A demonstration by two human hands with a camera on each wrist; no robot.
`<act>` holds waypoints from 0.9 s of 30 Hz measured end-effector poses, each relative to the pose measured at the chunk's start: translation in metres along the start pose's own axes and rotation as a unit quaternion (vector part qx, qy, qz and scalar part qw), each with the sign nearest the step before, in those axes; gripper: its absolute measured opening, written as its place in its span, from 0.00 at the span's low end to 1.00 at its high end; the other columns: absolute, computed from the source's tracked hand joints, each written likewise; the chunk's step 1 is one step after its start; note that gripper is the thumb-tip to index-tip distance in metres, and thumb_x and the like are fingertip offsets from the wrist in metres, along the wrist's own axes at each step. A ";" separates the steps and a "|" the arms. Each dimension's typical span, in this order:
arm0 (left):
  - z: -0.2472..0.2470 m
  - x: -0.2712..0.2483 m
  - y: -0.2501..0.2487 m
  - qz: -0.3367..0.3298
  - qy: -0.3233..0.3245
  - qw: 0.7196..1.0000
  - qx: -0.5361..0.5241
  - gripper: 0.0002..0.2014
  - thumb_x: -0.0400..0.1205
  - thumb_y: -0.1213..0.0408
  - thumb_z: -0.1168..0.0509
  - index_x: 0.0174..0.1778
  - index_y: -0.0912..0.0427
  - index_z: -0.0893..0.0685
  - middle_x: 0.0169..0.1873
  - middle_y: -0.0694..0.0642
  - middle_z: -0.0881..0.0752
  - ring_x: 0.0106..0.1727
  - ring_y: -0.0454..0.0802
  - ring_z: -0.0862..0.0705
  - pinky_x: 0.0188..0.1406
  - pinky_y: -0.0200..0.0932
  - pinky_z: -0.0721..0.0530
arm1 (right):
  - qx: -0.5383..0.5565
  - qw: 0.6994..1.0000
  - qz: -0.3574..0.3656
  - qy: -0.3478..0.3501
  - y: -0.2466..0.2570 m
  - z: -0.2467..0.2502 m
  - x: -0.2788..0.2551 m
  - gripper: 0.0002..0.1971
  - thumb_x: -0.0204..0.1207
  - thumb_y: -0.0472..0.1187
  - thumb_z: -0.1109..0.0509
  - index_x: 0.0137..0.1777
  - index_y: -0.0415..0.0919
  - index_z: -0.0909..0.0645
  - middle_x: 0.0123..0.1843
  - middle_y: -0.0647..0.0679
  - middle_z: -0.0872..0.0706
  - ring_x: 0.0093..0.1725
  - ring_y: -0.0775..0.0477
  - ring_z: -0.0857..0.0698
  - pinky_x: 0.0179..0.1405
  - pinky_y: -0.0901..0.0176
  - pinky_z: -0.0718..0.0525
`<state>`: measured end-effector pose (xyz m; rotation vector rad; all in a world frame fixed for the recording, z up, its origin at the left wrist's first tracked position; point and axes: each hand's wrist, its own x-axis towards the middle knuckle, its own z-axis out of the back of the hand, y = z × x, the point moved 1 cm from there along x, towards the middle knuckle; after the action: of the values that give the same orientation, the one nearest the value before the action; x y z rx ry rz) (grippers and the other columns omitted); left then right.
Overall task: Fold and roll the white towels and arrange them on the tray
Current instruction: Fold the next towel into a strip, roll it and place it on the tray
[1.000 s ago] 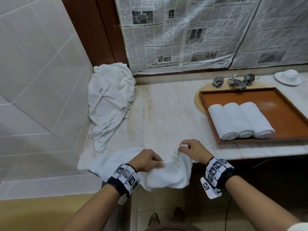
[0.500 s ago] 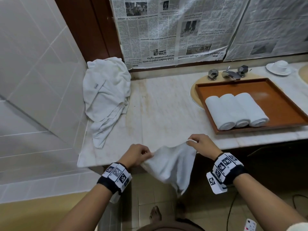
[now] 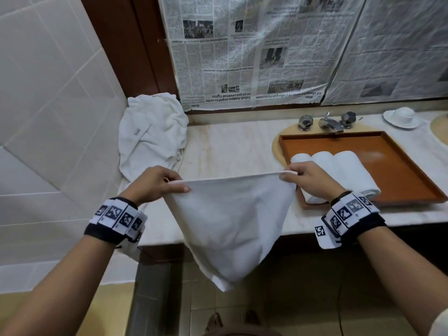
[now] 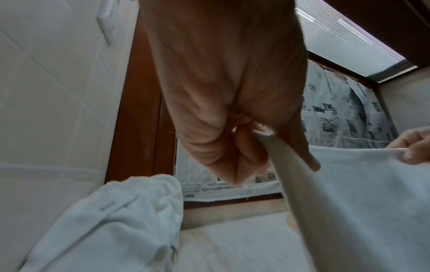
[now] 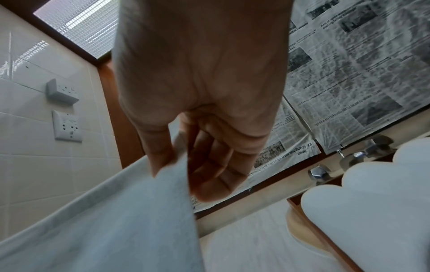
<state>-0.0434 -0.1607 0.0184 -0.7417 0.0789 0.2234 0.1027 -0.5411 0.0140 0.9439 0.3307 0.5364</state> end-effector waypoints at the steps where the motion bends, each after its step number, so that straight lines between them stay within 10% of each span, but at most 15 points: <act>1: 0.006 0.002 0.000 -0.004 -0.014 1.000 0.001 0.09 0.70 0.49 0.19 0.35 0.49 0.08 0.29 0.41 0.13 0.32 0.35 0.19 0.36 0.37 0.25 | 0.000 1.000 0.005 0.006 0.004 0.003 0.002 0.08 0.80 0.37 0.28 0.39 0.38 0.13 0.28 0.59 0.19 0.27 0.64 0.23 0.29 0.76 0.27; 7: 0.025 0.011 0.007 -0.010 -0.095 0.995 0.002 0.07 0.74 0.53 0.21 0.40 0.51 0.11 0.42 0.51 0.11 0.39 0.53 0.15 0.35 0.34 0.23 | -0.007 1.000 0.015 0.016 0.005 0.011 0.019 0.11 0.80 0.38 0.26 0.35 0.48 0.14 0.30 0.57 0.15 0.33 0.54 0.18 0.34 0.66 0.22; 15: 0.017 0.021 0.007 0.032 -0.107 0.993 -0.046 0.05 0.83 0.58 0.29 0.46 0.55 0.16 0.40 0.58 0.12 0.31 0.52 0.10 0.22 0.39 0.19 | -0.104 0.994 0.010 -0.008 0.008 0.012 0.043 0.07 0.79 0.39 0.27 0.39 0.47 0.14 0.36 0.46 0.11 0.32 0.46 0.11 0.40 0.50 0.14; 27: 0.036 0.061 0.021 -0.001 -0.154 0.981 -0.122 0.04 0.80 0.68 0.26 0.44 0.64 0.13 0.40 0.62 0.12 0.34 0.49 0.09 0.34 0.42 0.09 | -0.020 0.993 -0.071 -0.092 0.012 0.006 0.081 0.07 0.80 0.37 0.27 0.48 0.32 0.14 0.46 0.37 0.10 0.34 0.44 0.09 0.44 0.49 0.11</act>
<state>0.0110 -0.1104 0.0216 -0.9429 -0.2472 0.3480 0.1689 -0.4928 0.0244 0.9162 0.2179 0.3221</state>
